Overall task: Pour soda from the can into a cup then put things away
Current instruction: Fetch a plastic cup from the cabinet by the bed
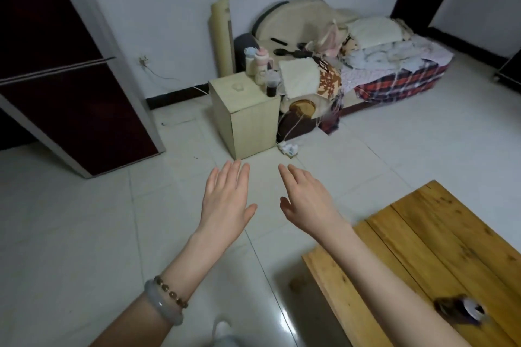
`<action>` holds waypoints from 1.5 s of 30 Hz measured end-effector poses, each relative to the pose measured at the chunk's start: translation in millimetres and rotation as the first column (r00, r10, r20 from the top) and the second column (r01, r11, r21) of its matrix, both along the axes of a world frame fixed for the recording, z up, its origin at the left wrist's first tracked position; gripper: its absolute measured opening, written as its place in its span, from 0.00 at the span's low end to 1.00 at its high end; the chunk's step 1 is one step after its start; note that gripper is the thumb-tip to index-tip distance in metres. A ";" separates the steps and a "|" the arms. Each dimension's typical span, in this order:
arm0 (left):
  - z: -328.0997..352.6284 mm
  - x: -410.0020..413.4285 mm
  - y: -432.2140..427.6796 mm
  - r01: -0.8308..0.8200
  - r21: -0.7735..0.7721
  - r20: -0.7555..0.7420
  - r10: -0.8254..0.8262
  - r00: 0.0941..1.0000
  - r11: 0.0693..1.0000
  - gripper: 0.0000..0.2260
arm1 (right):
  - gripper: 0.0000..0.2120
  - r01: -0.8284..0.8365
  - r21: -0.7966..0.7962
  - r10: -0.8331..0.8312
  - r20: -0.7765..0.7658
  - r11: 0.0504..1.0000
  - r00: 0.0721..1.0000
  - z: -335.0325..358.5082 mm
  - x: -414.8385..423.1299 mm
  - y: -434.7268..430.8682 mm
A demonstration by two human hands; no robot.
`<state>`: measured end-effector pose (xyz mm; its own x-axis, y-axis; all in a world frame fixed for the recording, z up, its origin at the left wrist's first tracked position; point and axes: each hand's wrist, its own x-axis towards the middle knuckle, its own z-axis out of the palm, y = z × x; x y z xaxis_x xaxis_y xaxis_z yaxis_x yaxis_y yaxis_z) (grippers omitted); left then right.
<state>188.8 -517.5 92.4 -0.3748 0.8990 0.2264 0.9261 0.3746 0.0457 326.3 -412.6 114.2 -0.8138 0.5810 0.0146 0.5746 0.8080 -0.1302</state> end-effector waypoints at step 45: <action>-7.9 -591.1 255.5 -0.039 -0.045 0.035 0.040 0.999 0.998 0.38 | 0.32 -0.041 -0.085 0.040 -0.006 0.996 0.999 -14.8 -587.1 261.7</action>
<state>-402.3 -262.0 84.5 -0.4173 0.8923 0.1722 0.9086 0.4131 0.0610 -260.8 -150.9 99.4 -0.8368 0.5467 -0.0300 0.5408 0.8166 -0.2015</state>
